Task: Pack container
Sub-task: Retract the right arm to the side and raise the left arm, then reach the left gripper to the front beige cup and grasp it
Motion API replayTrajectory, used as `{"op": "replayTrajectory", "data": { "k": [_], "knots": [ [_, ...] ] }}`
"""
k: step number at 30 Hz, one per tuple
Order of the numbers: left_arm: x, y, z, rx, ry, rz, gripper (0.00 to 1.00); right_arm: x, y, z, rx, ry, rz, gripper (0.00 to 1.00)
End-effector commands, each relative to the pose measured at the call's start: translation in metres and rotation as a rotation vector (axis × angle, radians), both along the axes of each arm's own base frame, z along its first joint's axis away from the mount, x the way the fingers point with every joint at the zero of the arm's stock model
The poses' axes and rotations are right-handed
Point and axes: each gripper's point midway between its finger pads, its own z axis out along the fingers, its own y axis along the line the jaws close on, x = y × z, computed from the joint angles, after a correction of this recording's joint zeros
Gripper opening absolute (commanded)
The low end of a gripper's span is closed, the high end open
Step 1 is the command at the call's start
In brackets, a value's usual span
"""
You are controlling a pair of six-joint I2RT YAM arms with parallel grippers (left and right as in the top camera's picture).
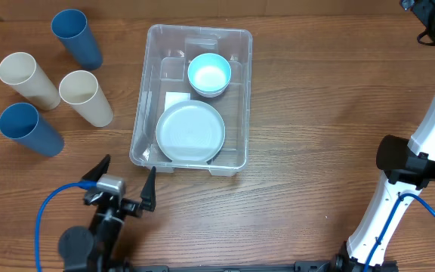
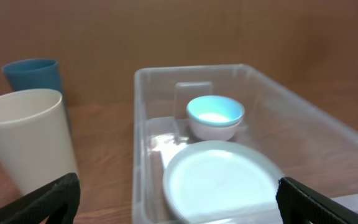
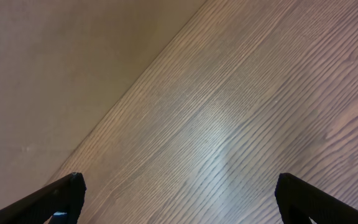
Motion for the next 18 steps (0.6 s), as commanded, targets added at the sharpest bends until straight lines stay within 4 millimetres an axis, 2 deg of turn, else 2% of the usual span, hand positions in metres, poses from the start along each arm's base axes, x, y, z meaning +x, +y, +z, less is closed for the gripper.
{"op": "replayTrajectory", "data": {
  "k": [1,3,5,8,10,13,18],
  "knots": [
    [-0.031,-0.001,0.096,-0.024,-0.128,0.02,1.0,-0.002,0.0,0.006,-0.008,-0.014,0.002,1.0],
    [-0.04,-0.001,0.124,-0.028,-0.096,0.023,1.0,-0.002,0.0,0.006,-0.008,-0.014,0.002,1.0],
    [-0.037,-0.001,0.139,-0.043,0.018,0.024,1.0,-0.002,0.0,0.006,-0.008,-0.014,0.002,1.0],
    [-0.023,-0.003,0.143,-0.074,0.264,0.006,1.0,-0.002,0.0,0.006,-0.008,-0.014,0.002,1.0],
    [-0.009,-0.011,0.145,-0.09,0.425,-0.059,1.0,-0.002,0.0,0.006,-0.008,-0.014,0.002,1.0],
    [0.013,-0.011,0.137,-0.113,0.559,-0.072,1.0,-0.002,0.0,0.006,-0.008,-0.014,0.002,1.0],
    [0.076,-0.001,0.105,-0.085,0.648,-0.083,1.0,-0.002,0.0,0.006,-0.008,-0.014,0.002,1.0]
  ]
}}
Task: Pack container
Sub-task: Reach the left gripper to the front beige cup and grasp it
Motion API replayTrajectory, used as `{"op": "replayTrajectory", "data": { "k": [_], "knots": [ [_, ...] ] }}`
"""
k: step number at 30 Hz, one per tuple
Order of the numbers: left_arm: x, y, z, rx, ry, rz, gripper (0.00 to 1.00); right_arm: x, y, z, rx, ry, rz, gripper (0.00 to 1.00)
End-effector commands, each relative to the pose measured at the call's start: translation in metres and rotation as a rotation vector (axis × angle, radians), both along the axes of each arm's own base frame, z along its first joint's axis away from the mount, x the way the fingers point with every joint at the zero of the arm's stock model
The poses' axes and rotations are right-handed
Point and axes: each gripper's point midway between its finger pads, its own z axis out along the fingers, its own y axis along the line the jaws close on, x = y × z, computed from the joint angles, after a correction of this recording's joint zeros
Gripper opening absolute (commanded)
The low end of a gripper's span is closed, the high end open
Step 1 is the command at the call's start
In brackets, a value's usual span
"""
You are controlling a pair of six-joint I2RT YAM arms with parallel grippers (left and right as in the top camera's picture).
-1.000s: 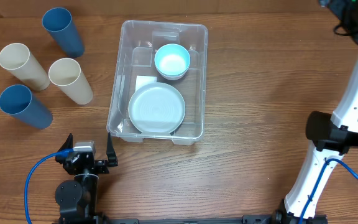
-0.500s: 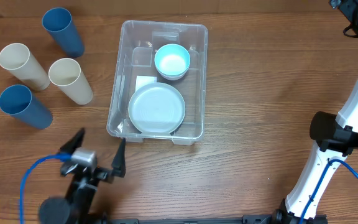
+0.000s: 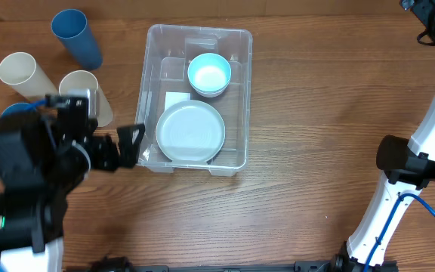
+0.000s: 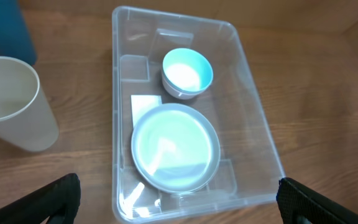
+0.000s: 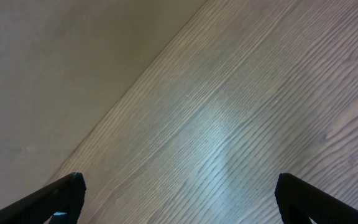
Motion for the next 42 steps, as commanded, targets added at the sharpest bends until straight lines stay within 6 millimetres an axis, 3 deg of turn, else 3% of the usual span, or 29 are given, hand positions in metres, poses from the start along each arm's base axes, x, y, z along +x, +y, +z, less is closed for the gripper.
{"op": "replayTrajectory", "data": {
  "k": [1,5,9,14,19,23,27,28,31,34,36,40,42],
  "knots": [
    [0.038,0.008,-0.009,0.027,0.022,-0.003,1.0,-0.001,0.0,0.006,-0.008,-0.015,0.002,1.0],
    [0.086,0.038,-0.047,0.089,0.162,0.117,1.0,-0.001,0.0,0.006,-0.009,-0.016,0.002,1.0],
    [0.118,0.056,-0.079,0.162,0.234,0.157,1.0,-0.001,0.0,0.006,-0.008,-0.015,0.002,1.0],
    [0.135,0.088,-0.097,0.3,0.246,0.261,1.0,-0.001,0.0,0.006,-0.008,-0.015,0.002,1.0],
    [0.142,0.102,-0.103,0.398,0.242,0.269,1.0,-0.001,0.0,0.006,-0.009,-0.016,0.002,1.0],
    [0.149,0.101,-0.123,0.406,0.281,0.242,1.0,-0.001,0.0,0.006,-0.009,-0.016,0.002,1.0],
    [0.154,0.1,-0.144,0.407,0.325,0.228,0.91,-0.001,0.0,0.006,-0.008,-0.015,0.002,1.0],
    [0.154,0.1,-0.147,0.405,0.331,0.229,0.86,-0.001,0.0,0.006,-0.008,-0.015,0.002,1.0],
    [0.155,0.1,-0.147,0.396,0.333,0.243,0.56,-0.001,0.0,0.006,-0.009,-0.016,0.002,1.0],
    [0.155,0.1,-0.149,0.386,0.339,0.256,0.37,-0.001,0.0,0.006,-0.008,-0.015,0.002,1.0],
    [0.155,0.1,-0.151,0.385,0.345,0.256,0.29,-0.001,0.0,0.006,-0.008,-0.015,0.002,1.0],
    [0.152,0.1,-0.162,0.379,0.382,0.258,0.24,-0.001,0.0,0.006,-0.008,-0.015,0.002,1.0],
    [0.151,0.1,-0.166,0.376,0.401,0.262,0.07,-0.001,0.0,0.006,-0.009,-0.016,0.002,1.0]
  ]
}}
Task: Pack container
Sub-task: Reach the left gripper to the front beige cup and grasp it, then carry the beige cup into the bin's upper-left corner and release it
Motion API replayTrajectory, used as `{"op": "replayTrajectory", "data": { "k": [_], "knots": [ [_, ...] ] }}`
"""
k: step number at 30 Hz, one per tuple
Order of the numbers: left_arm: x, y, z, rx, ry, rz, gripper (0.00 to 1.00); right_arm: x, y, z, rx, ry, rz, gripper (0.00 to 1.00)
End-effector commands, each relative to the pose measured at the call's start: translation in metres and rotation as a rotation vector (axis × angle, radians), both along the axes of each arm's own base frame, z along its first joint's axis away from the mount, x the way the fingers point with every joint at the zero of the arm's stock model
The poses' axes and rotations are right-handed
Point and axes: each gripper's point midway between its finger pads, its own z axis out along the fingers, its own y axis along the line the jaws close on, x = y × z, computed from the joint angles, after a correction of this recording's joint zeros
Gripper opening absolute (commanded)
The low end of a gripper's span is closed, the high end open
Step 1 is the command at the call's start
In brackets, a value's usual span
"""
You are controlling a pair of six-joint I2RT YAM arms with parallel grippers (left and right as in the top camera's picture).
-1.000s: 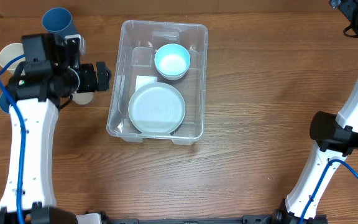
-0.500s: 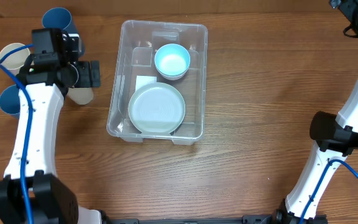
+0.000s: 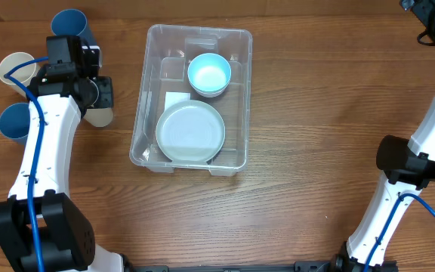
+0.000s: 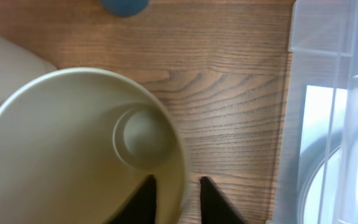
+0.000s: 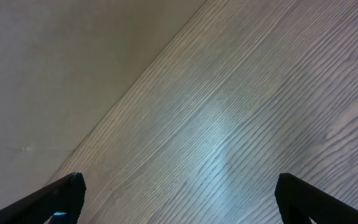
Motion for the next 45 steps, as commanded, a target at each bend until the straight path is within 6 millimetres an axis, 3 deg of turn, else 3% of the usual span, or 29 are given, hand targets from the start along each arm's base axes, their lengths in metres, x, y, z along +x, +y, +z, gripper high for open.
{"op": "replayTrajectory", "data": {
  "k": [1,5,8,12,14,16,18,19,21,25,31,35,39,45],
  "knots": [
    [0.004,0.001,-0.005,-0.001,0.017,0.023,0.04,-0.001,0.0,0.006,-0.009,-0.015,0.002,1.0],
    [0.002,0.009,-0.002,0.016,0.015,0.081,0.04,-0.001,0.0,0.006,-0.009,-0.015,0.002,1.0],
    [0.002,0.007,0.028,0.006,-0.019,0.097,0.04,-0.001,0.0,0.006,-0.009,-0.015,0.002,1.0],
    [0.005,-0.004,0.118,0.016,-0.181,0.068,0.04,-0.001,0.0,0.006,-0.009,-0.015,0.002,1.0],
    [-0.001,-0.019,0.175,0.019,-0.305,0.035,0.04,-0.001,0.0,0.006,-0.009,-0.015,0.002,1.0],
    [-0.009,-0.034,0.216,0.018,-0.405,-0.002,0.04,-0.001,0.0,0.006,-0.009,-0.015,0.002,1.0],
    [-0.02,-0.056,0.248,0.028,-0.489,-0.075,0.04,-0.001,0.0,0.006,-0.009,-0.015,0.002,1.0],
    [-0.022,-0.064,0.255,0.031,-0.508,-0.106,0.04,-0.001,0.0,0.006,-0.009,-0.015,0.002,1.0],
    [-0.03,-0.104,0.268,0.032,-0.553,-0.252,0.04,-0.001,0.0,0.006,-0.009,-0.015,0.002,1.0],
    [-0.023,-0.163,0.257,0.033,-0.544,-0.432,0.04,-0.001,0.0,0.006,-0.009,-0.015,0.002,1.0],
    [0.03,-0.214,0.191,0.003,-0.441,-0.515,0.04,-0.001,0.0,0.006,-0.009,-0.015,0.002,1.0],
    [0.062,-0.225,0.15,0.001,-0.395,-0.507,0.04,-0.001,0.0,0.006,-0.009,-0.015,0.002,1.0],
    [0.081,-0.23,0.114,0.005,-0.34,-0.495,0.04,-0.001,0.0,0.006,-0.009,-0.015,0.002,1.0],
    [0.089,-0.207,0.087,0.065,-0.273,-0.346,0.04,-0.001,0.0,0.006,-0.009,-0.015,0.002,1.0]
  ]
}}
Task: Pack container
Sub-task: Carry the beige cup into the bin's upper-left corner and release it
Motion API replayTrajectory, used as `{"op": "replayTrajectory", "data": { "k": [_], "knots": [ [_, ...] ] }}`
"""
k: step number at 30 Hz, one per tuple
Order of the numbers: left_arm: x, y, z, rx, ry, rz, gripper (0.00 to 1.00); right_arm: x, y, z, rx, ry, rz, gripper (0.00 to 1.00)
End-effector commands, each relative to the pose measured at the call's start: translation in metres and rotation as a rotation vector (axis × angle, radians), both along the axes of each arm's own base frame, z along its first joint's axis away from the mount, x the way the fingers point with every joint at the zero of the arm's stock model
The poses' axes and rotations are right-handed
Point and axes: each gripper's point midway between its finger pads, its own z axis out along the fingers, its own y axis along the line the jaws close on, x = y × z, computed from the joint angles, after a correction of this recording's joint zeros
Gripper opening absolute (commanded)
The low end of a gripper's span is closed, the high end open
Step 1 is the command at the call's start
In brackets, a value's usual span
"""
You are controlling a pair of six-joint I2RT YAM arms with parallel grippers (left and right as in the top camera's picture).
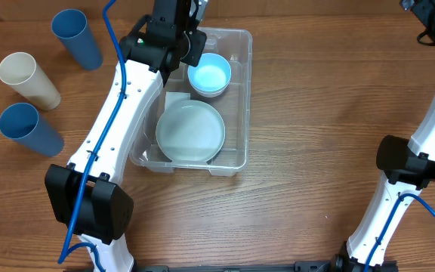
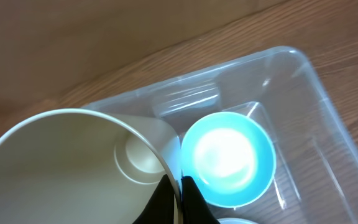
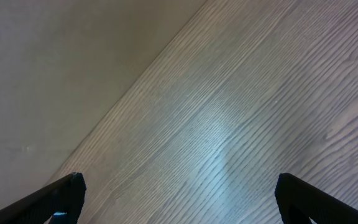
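The clear plastic container [image 1: 245, 98] stands mid-table with a pale plate [image 1: 190, 132] and a light blue bowl [image 1: 209, 75] inside. My left gripper [image 2: 178, 190] is shut on the rim of a cream cup [image 2: 73, 168], one finger inside the wall and one outside. It holds the cup over the container's back left part, beside the bowl [image 2: 229, 158]. In the overhead view the left gripper [image 1: 174, 41] and its arm hide the cup. My right gripper [image 3: 179, 199] is open over bare wood, with nothing between its fingers.
Three cups stand left of the container: a blue cup [image 1: 76, 38] at the back, a cream cup [image 1: 27, 79] and another blue cup [image 1: 30, 128]. The right arm [image 1: 429, 151] rises along the table's right edge.
My left gripper was at the rim of the cream cup standing left of the container. Now it is shut on that rim and holds the cup over the container's back left. The right arm is unchanged.
My left gripper was open and low at the table's front, facing the container. Then it was higher, left of the container. Then its fingers straddled the rim of the nearest cream cup. Now that cup is off the table and over the container.
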Motion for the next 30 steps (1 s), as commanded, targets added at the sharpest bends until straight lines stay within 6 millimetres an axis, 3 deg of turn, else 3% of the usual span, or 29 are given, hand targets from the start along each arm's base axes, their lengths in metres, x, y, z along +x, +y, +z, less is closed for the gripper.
{"op": "replayTrajectory", "data": {
  "k": [1,8,11,16,23,30],
  "knots": [
    [0.005,0.013,-0.009,0.01,0.017,0.097,0.04,-0.002,0.0,0.006,-0.008,-0.015,0.001,1.0],
    [0.017,0.031,-0.05,-0.059,0.109,0.21,0.04,-0.001,0.0,0.006,-0.008,-0.015,0.001,1.0],
    [0.023,0.036,-0.058,-0.074,0.114,0.234,0.04,-0.001,0.0,0.006,-0.008,-0.015,0.001,1.0],
    [0.033,0.037,-0.053,-0.091,0.076,0.236,0.04,-0.001,0.0,0.006,-0.008,-0.015,0.001,1.0],
    [0.02,0.04,-0.064,-0.089,0.144,0.269,0.04,-0.002,0.0,0.006,-0.008,-0.015,0.001,1.0],
    [0.036,0.039,-0.054,-0.113,0.068,0.28,0.04,-0.001,0.0,0.006,-0.008,-0.015,0.001,1.0]
  ]
}}
